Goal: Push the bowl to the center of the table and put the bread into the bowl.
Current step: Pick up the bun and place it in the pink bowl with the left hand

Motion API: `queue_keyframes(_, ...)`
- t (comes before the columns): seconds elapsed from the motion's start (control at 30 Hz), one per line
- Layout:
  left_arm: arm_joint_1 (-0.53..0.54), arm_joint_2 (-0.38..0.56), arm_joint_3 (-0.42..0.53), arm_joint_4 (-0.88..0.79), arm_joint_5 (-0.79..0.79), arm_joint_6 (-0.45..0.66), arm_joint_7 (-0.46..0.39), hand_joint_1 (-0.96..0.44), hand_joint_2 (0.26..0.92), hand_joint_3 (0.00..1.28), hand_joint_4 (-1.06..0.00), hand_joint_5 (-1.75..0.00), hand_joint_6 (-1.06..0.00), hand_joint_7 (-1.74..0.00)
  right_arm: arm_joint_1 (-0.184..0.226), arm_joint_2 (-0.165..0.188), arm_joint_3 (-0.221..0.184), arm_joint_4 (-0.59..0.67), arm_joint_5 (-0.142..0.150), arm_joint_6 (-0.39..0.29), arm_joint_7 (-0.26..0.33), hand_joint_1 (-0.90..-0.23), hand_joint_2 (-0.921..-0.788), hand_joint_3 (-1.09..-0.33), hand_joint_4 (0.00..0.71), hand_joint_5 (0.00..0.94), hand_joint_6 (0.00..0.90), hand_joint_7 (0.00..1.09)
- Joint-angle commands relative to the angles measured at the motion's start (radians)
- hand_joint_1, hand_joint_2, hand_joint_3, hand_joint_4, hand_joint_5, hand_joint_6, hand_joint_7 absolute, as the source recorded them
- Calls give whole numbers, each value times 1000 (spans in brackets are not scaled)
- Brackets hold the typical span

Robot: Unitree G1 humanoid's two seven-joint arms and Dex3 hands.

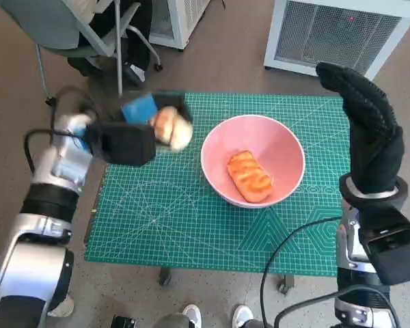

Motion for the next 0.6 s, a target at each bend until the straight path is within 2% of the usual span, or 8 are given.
queue_keyframes(0.03,11,-40,10,-110,-25,-17,28,3,920,94,-636,-1215,-616,-1190,20,7,4,6,-18,6,-9,-553,-921,-730,295,0,16,682)
queue_keyframes(0.27,18,-112,-15,-130,-24,-91,64,2,920,85,-643,-1185,-627,-1198,17,14,8,6,-27,12,-17,-558,-921,-725,298,1,15,684)
queue_keyframes(0.37,11,-136,-37,-114,-19,-103,43,2,921,162,-536,-1269,-559,-1287,17,17,11,0,-28,18,-20,-559,-921,-722,303,4,15,685)
queue_keyframes(0.4,8,-140,-43,-108,-17,-105,36,14,905,157,-472,-980,-487,-1037,17,18,11,-2,-29,20,-21,-559,-921,-721,304,5,16,686)
queue_keyframes(0.43,2,-143,-58,-96,-6,-107,24,17,904,144,-474,-829,-483,-907,18,19,13,-6,-30,22,-21,-559,-921,-721,305,5,16,687)
queue_keyframes(0.47,-2,-146,-68,-87,2,-108,17,-25,909,110,-420,-544,-446,-650,19,20,14,-8,-30,24,-22,-560,-921,-720,305,5,17,688)
queue_keyframes(0.5,-9,-148,-82,-78,16,-106,12,-53,913,86,-388,-356,-427,-477,21,21,14,-13,-30,26,-22,-560,-921,-719,306,5,17,688)
queue_keyframes(0.6,-21,-156,-112,-55,55,-93,14,-167,918,57,-279,-117,-369,-242,27,21,16,-24,-29,32,-20,-560,-921,-719,306,5,19,691)
